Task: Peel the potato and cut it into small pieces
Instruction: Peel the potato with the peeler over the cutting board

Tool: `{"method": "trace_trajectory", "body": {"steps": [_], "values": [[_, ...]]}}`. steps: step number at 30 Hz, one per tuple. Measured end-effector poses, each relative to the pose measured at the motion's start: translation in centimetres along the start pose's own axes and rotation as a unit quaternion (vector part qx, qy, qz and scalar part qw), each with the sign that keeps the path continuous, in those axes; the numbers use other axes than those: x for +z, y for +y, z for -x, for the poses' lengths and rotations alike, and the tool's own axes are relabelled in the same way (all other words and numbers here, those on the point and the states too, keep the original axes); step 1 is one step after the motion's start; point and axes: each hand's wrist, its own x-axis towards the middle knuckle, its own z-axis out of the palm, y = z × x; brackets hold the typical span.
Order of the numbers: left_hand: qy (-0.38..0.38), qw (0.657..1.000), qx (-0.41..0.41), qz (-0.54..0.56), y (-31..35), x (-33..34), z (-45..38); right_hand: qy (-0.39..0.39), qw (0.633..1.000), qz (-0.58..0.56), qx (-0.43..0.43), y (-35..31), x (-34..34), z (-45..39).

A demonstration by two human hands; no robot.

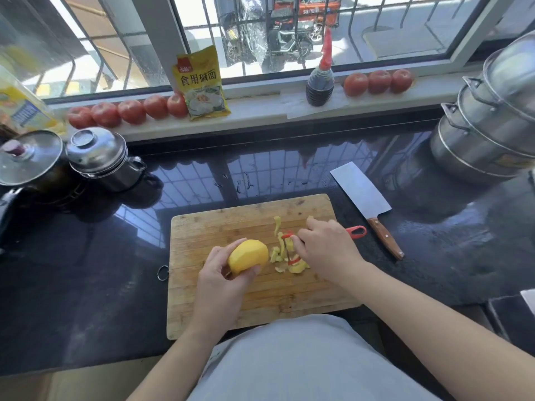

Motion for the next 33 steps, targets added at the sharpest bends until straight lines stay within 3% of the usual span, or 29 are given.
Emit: {"method": "trace_trajectory", "body": {"steps": [2,4,6,12,20,25,29,33], "values": [[-0.008,1.0,0.002,-0.006,-0.1,0.0,-0.1,-0.037,0.998,-0.024,0.039,0.8,0.7,0.3],[0.003,0.999,0.013,-0.033,-0.2,0.0,-0.2,0.013,0.996,-0.079,0.045,0.5,0.1,0.5],[0.023,0.997,0.03,-0.073,-0.4,0.1,-0.2,0.087,0.989,-0.12,0.005,-1.0,-1.4,0.5],[0.076,0.989,0.05,-0.121,-0.4,1.3,-0.1,0.141,0.983,-0.091,-0.075,-4.7,-4.3,0.1],[0.075,0.986,0.075,-0.128,-0.5,1.3,0.1,0.118,0.99,-0.044,-0.069,-3.2,-3.0,0.0],[0.068,0.997,0.022,-0.038,0.1,0.9,0.3,0.013,0.999,0.052,-0.007,0.4,0.8,0.3],[0.045,0.998,-0.021,0.027,0.7,0.5,0.3,0.003,0.997,-0.016,0.073,1.4,1.3,0.7],[0.031,0.999,-0.032,0.008,0.4,0.5,0.2,0.067,0.987,-0.14,0.046,-0.8,-1.4,0.6]]}}
